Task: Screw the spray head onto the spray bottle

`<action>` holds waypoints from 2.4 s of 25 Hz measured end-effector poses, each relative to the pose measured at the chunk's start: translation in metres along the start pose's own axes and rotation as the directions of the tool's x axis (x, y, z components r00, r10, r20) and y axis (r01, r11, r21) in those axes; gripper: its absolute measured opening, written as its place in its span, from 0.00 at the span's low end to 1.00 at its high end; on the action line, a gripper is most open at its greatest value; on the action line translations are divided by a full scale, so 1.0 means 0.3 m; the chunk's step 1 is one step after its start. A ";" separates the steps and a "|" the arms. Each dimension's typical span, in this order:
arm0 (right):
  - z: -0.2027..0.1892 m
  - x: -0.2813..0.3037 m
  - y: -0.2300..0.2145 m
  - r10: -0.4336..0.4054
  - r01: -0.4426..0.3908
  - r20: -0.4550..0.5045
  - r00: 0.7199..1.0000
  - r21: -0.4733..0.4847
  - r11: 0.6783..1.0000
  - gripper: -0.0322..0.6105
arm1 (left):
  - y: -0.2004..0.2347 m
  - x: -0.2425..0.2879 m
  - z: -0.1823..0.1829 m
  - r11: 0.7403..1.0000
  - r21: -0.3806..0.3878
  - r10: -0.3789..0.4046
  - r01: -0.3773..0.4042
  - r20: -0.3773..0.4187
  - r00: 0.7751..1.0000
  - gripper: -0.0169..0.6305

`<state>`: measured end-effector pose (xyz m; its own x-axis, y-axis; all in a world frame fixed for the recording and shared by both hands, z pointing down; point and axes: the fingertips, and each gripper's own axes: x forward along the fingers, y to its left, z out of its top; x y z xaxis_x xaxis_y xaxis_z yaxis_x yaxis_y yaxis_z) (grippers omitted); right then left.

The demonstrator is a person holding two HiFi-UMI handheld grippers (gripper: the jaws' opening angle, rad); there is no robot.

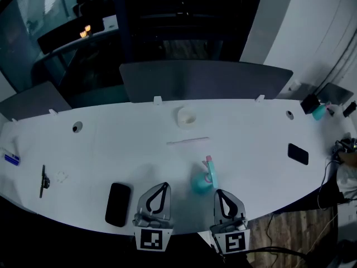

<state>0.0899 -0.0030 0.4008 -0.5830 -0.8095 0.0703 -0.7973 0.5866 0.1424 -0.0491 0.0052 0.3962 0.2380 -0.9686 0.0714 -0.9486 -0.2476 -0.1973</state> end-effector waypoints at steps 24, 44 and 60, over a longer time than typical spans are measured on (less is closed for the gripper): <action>0.158 -0.518 0.437 -0.307 0.308 0.033 0.951 -0.028 0.951 0.06 | 0.003 -0.610 0.031 0.997 -0.022 -0.073 0.075 0.073 0.995 0.03; 0.285 -0.639 0.476 -0.243 0.254 0.135 0.961 -0.076 0.964 0.06 | -0.040 -0.783 0.150 0.999 0.015 0.026 -0.029 0.164 0.986 0.03; 0.320 -0.659 0.505 -0.200 0.217 0.150 0.968 -0.104 0.971 0.06 | -0.060 -0.832 0.179 0.998 0.036 0.038 -0.045 0.171 0.985 0.03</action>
<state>0.0692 0.2485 0.3138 -0.4280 -0.8972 -0.1083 -0.8841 0.3908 0.2563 -0.0801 0.2502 0.3296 0.2338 -0.9667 -0.1041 -0.9502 -0.2045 -0.2354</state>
